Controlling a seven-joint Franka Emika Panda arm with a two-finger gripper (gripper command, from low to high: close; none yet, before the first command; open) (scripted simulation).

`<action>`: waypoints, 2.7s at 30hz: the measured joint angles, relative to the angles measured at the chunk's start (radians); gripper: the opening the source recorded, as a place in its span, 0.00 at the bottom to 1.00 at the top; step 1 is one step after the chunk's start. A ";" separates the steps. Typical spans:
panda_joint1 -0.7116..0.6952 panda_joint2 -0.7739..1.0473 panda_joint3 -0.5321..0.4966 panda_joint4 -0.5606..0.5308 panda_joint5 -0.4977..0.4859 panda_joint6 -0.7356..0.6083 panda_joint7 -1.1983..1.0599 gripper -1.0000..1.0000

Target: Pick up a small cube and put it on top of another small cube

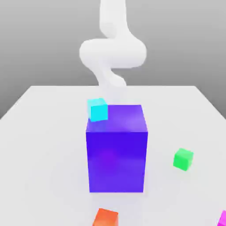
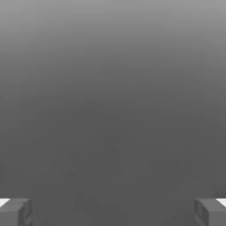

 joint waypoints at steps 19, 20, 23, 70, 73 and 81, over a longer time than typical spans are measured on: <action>0.185 0.695 0.105 0.122 -0.014 0.140 -0.218 0.50; 0.198 0.732 0.110 0.128 -0.020 0.147 -0.226 0.50; 0.223 0.841 0.122 0.147 -0.042 0.169 -0.246 0.50; 0.434 0.533 0.344 -0.565 0.155 0.363 0.412 0.00; 0.410 0.588 0.360 -0.582 0.097 0.435 0.478 0.00; 0.389 0.771 0.326 -0.578 -0.111 0.603 0.628 1.00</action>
